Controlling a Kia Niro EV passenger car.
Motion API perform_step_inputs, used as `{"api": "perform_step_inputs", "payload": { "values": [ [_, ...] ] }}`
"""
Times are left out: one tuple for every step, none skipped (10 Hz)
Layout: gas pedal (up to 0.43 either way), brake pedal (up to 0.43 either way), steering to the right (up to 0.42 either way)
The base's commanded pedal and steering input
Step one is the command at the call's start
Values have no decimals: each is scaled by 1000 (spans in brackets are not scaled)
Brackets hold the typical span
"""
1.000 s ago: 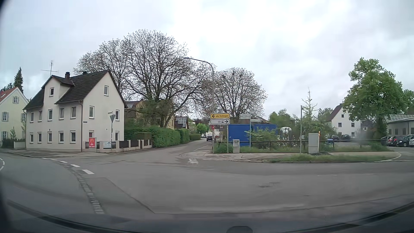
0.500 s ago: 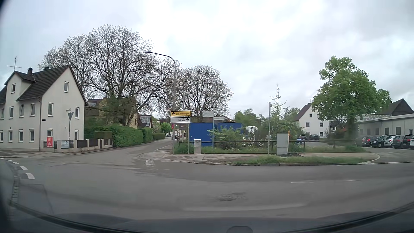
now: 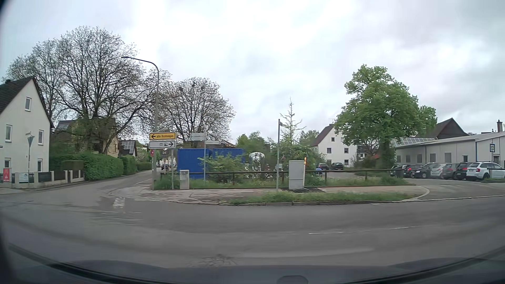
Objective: Follow the waypoints while adhering to traffic rules and regulations
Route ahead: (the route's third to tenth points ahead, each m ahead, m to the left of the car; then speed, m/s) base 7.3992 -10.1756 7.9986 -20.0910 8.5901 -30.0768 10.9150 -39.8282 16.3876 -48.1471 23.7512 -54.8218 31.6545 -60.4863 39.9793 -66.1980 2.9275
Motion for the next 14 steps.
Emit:
{"api": "perform_step_inputs", "payload": {
  "values": [
    [0, 0, 482],
    [0, 0, 491],
    [0, 0, 500],
    [0, 0, 502],
    [0, 0, 502],
    [0, 0, 498],
    [0, 0, 486],
    [0, 0, 472],
    [0, 0, 464],
    [0, 0, 457],
    [0, 0, 456],
    [0, 0, 456],
    [0, 0, 456],
    [0, 0, 456]
  ]
}}
